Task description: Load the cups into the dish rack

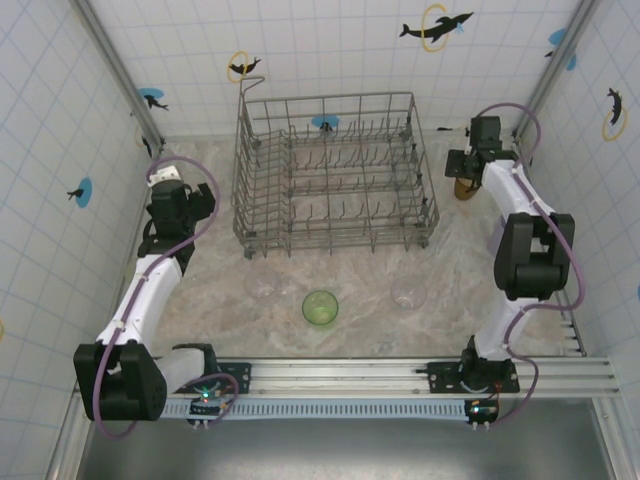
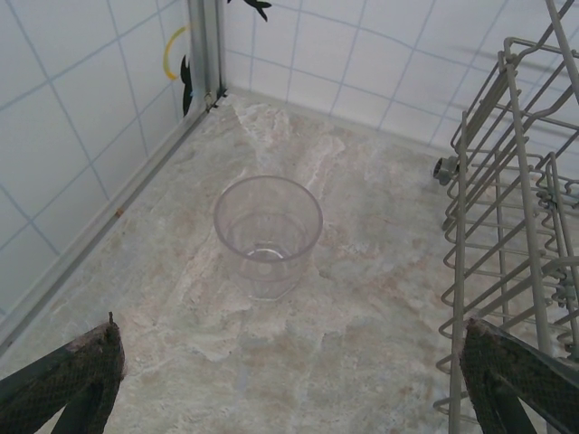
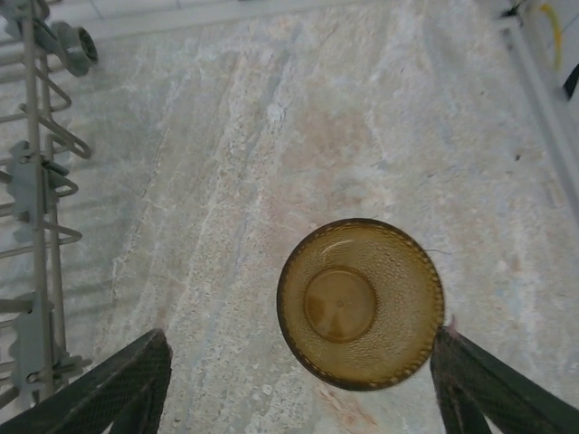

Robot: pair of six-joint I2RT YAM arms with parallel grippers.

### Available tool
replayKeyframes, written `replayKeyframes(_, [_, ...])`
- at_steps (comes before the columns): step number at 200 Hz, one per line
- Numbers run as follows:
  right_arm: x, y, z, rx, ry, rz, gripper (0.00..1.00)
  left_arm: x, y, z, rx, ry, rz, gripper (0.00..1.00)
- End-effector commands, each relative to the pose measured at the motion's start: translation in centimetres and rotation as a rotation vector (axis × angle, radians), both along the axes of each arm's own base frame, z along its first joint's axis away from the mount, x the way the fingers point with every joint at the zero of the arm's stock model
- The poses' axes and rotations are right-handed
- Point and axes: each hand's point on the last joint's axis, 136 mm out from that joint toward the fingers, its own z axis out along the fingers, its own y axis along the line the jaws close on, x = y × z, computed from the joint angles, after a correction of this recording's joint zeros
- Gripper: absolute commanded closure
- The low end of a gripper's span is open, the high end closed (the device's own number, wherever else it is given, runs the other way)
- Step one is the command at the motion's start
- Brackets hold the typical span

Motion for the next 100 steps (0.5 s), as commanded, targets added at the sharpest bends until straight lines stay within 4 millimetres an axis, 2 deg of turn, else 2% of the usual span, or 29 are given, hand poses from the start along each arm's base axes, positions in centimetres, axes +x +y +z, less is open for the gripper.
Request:
replayKeyframes(1, [0.5,0.6,-1.3,0.033,0.065,0.002,0.27,-0.5,-0.4,0.1,-0.007,-0.014,-0.015,0.02])
replayKeyframes(23, [0.9,0.5,-2.5,0.039,0.090,-0.008,0.33,-0.6,-0.4,0.2,-0.007,-0.019,-0.015,0.02])
replayKeyframes(47, [1.3,0.7,-3.3,0.051,0.101,-0.013,0.45,-0.6,-0.4,0.2,-0.011,-0.022,-0.013,0.02])
replayKeyframes(63, [1.5,0.8,-3.7,0.056,0.107,-0.017,0.48,-0.6,-0.4,0.2,-0.012,-0.024,-0.015,0.02])
replayKeyframes(80, [1.8,0.8,-4.3,0.054,0.124,-0.020,0.57,-0.6,-0.3,0.2,-0.006,-0.023,-0.012,0.02])
replayKeyframes(100, [2.2,0.7,-4.9,0.052,0.138,-0.027,0.58,-0.7,-0.4,0.4,-0.013,-0.028,-0.013,0.02])
